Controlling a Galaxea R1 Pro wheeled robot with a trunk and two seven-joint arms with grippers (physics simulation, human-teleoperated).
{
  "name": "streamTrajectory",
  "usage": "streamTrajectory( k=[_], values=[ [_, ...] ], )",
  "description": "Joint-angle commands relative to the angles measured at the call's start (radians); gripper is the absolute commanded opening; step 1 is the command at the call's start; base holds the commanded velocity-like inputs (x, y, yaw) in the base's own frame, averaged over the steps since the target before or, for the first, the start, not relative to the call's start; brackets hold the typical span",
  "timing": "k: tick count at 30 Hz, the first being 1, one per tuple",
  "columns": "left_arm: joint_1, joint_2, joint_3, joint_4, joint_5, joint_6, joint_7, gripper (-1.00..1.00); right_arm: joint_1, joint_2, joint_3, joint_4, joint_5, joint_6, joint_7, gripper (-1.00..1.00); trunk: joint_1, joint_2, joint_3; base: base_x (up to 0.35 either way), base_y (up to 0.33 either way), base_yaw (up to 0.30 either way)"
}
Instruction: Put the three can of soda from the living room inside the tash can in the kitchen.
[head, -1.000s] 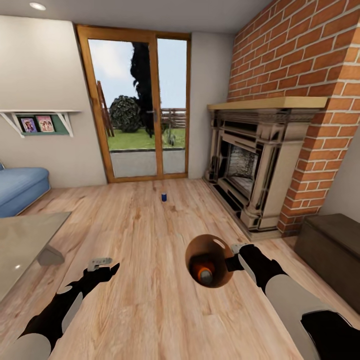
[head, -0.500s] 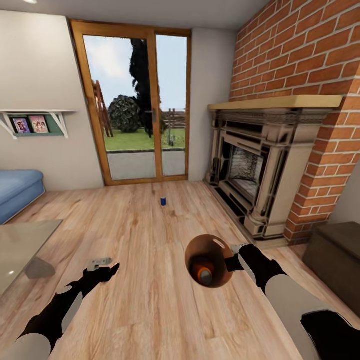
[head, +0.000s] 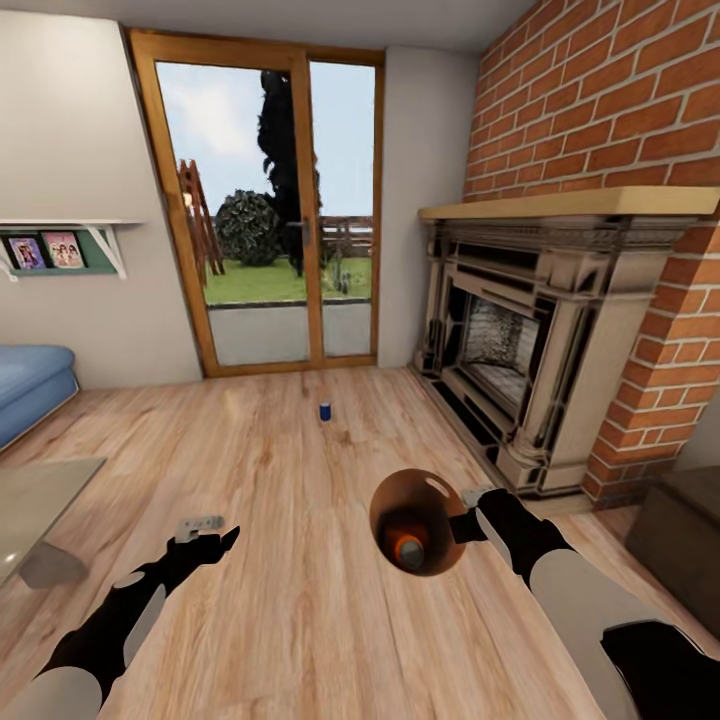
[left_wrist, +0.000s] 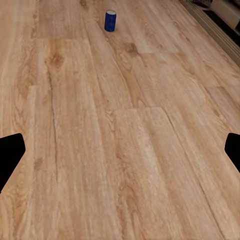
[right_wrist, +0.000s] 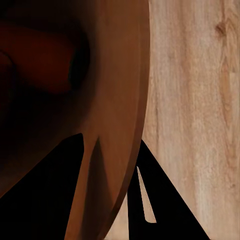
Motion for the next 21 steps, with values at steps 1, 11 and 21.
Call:
streamTrajectory(
  k=[1, 11, 21],
  values=[
    [0.0, 0.0, 0.0, 0.0, 0.0, 0.0, 0.0, 1.0, -0.001, 0.0, -0.003, -0.002, -0.01, 0.0, 0.001, -1.0, 0.0, 0.0, 0.0, 0.322, 0.0, 0.0],
    [0.0, 0.0, 0.0, 0.001, 0.0, 0.0, 0.0, 1.0, -0.001, 0.0, -0.003, -0.002, -0.01, 0.0, 0.001, -1.0, 0.0, 0.0, 0.0, 0.322, 0.0, 0.0],
    [0.0, 0.0, 0.0, 0.002, 0.0, 0.0, 0.0, 1.0, -0.001, -0.001, -0.003, -0.002, -0.01, 0.0, 0.001, -1.0, 0.0, 0.0, 0.0, 0.322, 0.0, 0.0]
  ],
)
